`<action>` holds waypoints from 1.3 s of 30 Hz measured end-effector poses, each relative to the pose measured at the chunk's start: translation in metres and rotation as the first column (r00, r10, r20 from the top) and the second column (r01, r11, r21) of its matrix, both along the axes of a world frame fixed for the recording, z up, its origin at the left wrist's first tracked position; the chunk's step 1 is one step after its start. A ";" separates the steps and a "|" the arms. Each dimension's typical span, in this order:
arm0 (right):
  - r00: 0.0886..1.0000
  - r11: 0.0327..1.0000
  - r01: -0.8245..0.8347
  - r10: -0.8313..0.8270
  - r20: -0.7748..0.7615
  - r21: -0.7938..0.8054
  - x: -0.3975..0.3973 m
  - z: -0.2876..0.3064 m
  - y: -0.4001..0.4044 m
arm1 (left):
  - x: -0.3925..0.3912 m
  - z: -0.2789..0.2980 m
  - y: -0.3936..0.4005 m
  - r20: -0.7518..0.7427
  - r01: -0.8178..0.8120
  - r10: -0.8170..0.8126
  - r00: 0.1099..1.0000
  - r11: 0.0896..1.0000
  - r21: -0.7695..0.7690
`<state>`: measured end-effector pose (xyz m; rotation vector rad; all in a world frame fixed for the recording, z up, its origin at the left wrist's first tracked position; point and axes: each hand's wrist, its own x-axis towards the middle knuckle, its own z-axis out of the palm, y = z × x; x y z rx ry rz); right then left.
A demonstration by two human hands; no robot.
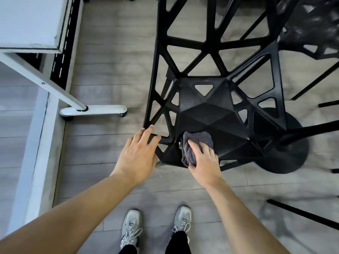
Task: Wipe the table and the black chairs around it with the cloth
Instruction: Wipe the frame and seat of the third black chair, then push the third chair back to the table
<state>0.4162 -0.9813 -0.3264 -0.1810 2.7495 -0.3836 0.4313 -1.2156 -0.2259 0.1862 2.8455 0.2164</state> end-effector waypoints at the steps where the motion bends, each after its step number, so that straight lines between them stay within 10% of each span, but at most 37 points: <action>1: 1.000 1.000 0.005 -0.005 0.002 -0.004 0.000 0.005 0.002 | 0.004 0.004 -0.001 0.005 0.009 -0.009 1.000 1.000 -0.004; 22: 0.864 0.955 0.125 -0.238 -0.444 -0.268 0.062 0.374 -0.072 | 0.062 0.339 -0.063 -0.306 0.139 -0.120 0.944 0.989 0.040; 39: 0.768 0.880 0.289 -0.448 -0.457 -0.377 -0.014 0.453 -0.031 | -0.054 0.411 -0.018 -0.432 0.203 -0.159 0.888 0.977 0.058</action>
